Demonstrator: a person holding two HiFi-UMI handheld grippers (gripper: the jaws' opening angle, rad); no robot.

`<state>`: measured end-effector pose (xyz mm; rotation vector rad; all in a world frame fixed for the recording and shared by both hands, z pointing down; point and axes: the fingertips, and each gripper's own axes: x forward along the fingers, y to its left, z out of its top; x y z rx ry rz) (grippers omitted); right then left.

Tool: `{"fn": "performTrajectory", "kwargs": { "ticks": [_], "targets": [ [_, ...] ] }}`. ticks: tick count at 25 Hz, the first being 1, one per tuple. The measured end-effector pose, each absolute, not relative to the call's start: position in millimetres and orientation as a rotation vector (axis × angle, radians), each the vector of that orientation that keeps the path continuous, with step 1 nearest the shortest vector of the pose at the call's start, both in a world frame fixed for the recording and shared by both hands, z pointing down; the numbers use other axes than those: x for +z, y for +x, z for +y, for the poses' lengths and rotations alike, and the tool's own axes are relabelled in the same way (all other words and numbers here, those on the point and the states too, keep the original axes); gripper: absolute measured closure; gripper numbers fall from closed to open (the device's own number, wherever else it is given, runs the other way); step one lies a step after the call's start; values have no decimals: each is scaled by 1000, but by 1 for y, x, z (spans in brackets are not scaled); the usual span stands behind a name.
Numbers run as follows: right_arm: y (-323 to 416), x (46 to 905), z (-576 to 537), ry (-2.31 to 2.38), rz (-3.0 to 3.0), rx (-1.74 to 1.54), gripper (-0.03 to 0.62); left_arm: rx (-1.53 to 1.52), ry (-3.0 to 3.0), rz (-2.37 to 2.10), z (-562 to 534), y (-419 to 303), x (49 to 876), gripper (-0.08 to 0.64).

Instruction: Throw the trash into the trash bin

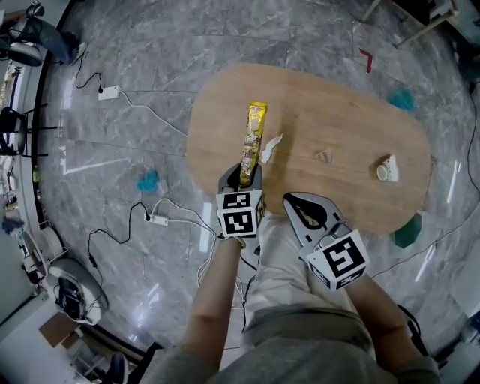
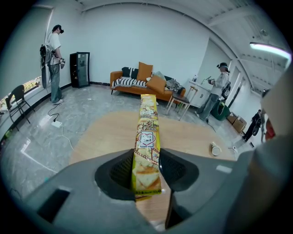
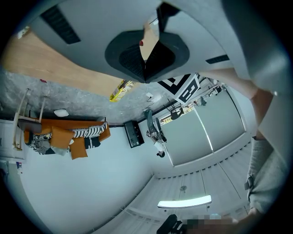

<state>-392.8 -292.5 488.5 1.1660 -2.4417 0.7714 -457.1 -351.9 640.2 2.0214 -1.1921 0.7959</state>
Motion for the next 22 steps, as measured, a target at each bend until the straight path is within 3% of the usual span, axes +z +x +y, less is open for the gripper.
{"fn": "performTrajectory", "kwargs": {
  "ticks": [22],
  "targets": [
    [-382,422,-234,1111,-2507,646,583,751,2033,-1229,-292,-448,561,400]
  ]
}}
